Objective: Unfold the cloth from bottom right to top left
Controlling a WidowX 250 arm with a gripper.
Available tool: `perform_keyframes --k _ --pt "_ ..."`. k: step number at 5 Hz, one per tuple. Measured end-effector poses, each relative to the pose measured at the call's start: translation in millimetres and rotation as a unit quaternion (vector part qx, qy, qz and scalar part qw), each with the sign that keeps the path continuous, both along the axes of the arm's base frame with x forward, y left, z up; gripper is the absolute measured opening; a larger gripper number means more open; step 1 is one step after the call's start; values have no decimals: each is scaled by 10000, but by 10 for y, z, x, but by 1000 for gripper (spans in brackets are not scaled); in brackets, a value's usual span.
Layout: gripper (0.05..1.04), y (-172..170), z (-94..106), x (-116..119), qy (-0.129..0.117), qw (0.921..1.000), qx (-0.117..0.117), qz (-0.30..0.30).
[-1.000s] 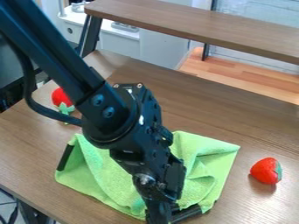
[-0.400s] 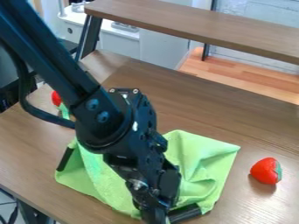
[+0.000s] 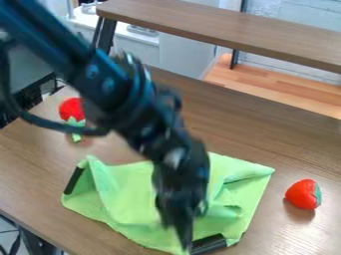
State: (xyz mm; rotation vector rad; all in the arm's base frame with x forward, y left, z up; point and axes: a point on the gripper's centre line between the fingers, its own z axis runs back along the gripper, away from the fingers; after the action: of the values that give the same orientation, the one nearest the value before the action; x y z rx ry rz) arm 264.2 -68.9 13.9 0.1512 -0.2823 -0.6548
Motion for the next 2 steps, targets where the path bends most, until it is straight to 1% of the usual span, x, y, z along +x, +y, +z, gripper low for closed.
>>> perform_keyframes --k 1,2 --pt "49 70 381 293 80 9979 -284 585" --pt "49 209 676 583 263 9924 -340 1150"
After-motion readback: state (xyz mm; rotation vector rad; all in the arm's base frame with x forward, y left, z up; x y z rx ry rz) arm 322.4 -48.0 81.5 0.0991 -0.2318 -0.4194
